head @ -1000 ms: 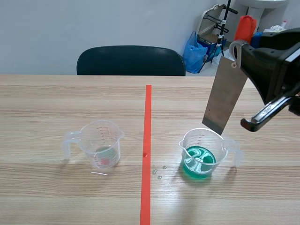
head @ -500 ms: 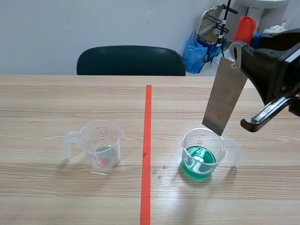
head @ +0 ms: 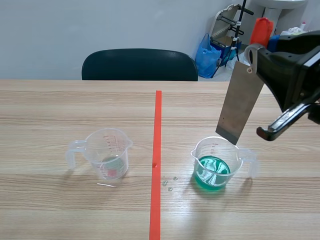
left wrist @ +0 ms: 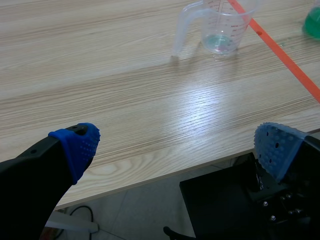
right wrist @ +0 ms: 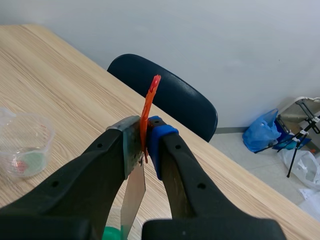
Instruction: Do the redox reaction experiment
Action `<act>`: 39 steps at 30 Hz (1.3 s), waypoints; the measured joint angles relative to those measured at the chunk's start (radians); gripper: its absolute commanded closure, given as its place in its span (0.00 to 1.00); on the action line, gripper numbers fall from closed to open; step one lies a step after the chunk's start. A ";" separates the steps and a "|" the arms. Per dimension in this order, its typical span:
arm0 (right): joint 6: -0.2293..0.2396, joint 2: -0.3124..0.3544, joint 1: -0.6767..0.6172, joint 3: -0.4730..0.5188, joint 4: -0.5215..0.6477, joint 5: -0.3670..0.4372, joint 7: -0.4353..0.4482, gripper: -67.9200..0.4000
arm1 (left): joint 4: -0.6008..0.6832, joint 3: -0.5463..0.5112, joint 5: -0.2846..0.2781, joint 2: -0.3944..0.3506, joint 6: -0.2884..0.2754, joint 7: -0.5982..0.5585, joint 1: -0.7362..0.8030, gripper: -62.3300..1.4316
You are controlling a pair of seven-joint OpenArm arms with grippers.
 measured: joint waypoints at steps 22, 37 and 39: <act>0.000 0.000 0.000 0.000 0.000 0.000 -0.006 0.98 | 0.000 0.000 0.000 0.000 0.000 0.000 0.000 0.00; 0.000 0.000 0.000 0.000 0.000 0.000 -0.006 0.98 | 0.000 0.000 0.000 -0.011 0.000 -0.008 0.000 0.00; 0.000 0.000 0.000 0.000 0.000 0.000 -0.006 0.98 | 0.000 0.000 -0.005 -0.034 0.000 -0.008 0.000 0.00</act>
